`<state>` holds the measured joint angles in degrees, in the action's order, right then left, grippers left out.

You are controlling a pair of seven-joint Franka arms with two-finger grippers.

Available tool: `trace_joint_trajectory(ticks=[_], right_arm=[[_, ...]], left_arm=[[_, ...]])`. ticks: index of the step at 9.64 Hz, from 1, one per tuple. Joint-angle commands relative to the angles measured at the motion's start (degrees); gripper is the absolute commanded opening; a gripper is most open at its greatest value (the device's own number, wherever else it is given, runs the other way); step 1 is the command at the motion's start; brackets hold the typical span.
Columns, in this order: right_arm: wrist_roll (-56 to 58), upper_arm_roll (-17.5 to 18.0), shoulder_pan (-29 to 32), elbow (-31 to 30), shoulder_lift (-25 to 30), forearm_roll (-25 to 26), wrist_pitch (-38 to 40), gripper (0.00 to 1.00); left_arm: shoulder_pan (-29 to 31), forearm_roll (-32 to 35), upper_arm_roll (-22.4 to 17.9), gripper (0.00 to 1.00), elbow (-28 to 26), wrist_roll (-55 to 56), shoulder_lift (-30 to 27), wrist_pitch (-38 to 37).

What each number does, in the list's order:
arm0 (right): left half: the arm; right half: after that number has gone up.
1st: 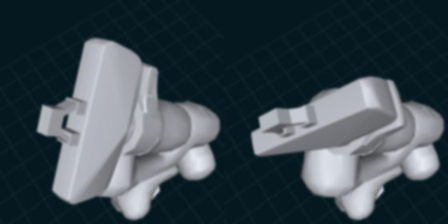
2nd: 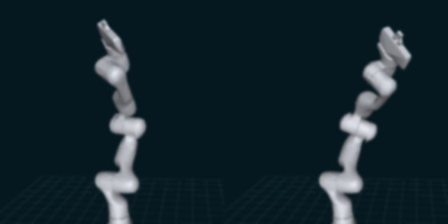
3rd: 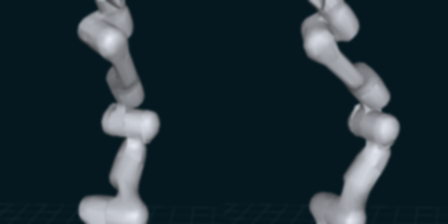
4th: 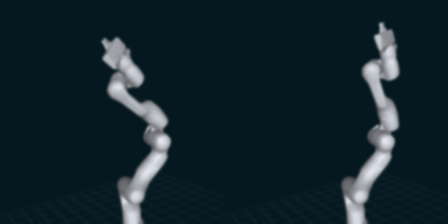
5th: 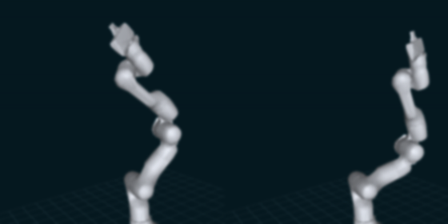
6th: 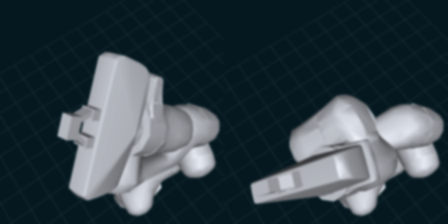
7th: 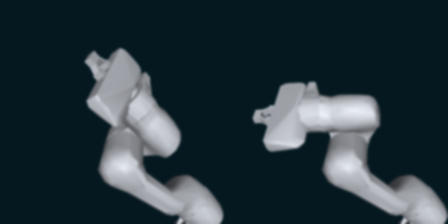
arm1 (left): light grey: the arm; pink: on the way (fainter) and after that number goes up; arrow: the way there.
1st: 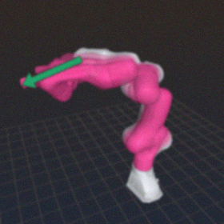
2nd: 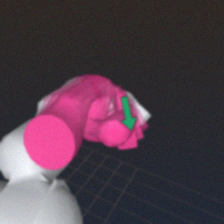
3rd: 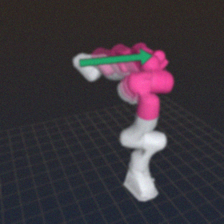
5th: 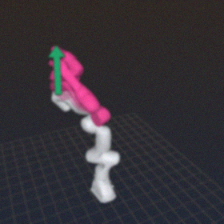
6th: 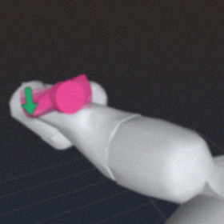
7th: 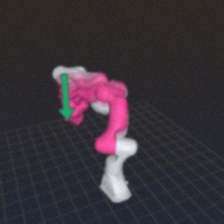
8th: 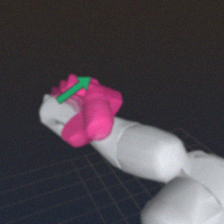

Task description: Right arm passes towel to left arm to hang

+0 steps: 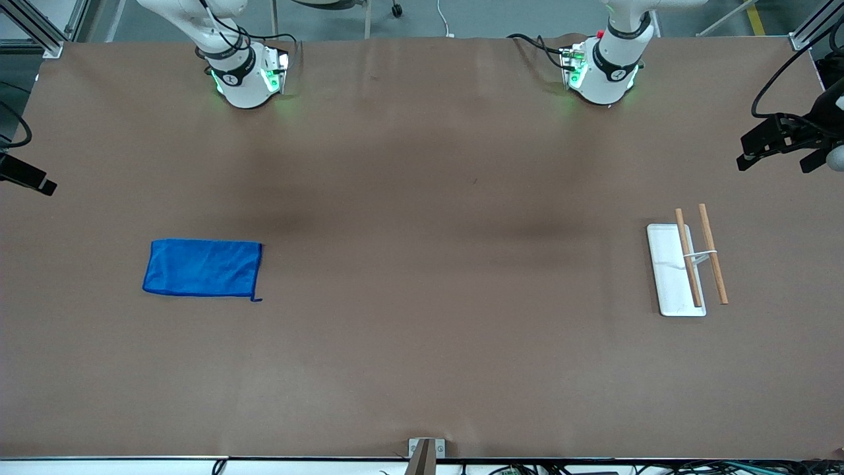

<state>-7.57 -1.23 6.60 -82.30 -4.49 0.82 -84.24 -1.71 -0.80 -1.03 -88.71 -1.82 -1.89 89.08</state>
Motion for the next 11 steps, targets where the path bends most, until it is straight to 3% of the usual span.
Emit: trace_joint_trajectory(ticks=[1,7,11], right_arm=[[0.0,-0.7,-0.9,-2.1,1.7,-0.8,-0.5,1.00],[2.5,-0.8,-1.9,-4.4,1.4,-0.7,-1.9,1.00],[6.7,-0.8,-3.5,-29.0,-1.8,1.6,-30.6,1.00]], left_arm=[[-0.1,1.0,-0.1,1.00,-2.3,0.4,-0.3,0.7],[-0.1,1.1,-0.1,1.00,-2.3,0.6,-0.3,0.7],[-0.1,1.1,-0.1,1.00,-2.3,0.6,-0.3,0.7]])
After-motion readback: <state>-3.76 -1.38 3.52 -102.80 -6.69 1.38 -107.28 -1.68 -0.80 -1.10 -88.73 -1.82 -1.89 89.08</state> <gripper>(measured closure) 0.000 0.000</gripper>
